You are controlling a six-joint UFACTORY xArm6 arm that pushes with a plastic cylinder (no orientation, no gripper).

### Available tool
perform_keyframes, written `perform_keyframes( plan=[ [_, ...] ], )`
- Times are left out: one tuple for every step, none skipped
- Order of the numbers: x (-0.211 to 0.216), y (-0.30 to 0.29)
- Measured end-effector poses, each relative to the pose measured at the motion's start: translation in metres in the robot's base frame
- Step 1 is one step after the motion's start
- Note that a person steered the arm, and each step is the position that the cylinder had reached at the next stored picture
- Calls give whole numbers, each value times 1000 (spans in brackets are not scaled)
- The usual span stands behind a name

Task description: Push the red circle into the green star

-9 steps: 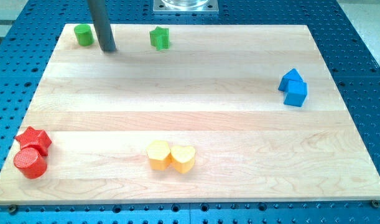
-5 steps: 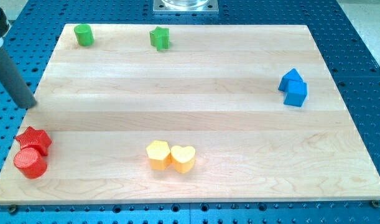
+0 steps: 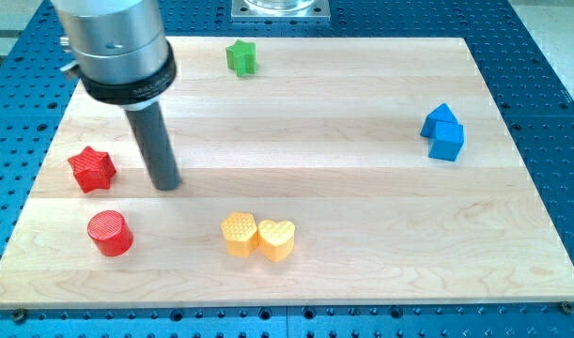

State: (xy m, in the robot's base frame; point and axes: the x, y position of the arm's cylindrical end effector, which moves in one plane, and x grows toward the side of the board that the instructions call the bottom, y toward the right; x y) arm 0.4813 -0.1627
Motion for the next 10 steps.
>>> perform_keyframes(
  plan=[
    [27,-65],
    [100,-102],
    [135,-73],
    [88,-21],
    [22,32],
    [-60,44],
    [0,45],
    [38,-3],
    [-15,12],
    [-92,53]
  ],
)
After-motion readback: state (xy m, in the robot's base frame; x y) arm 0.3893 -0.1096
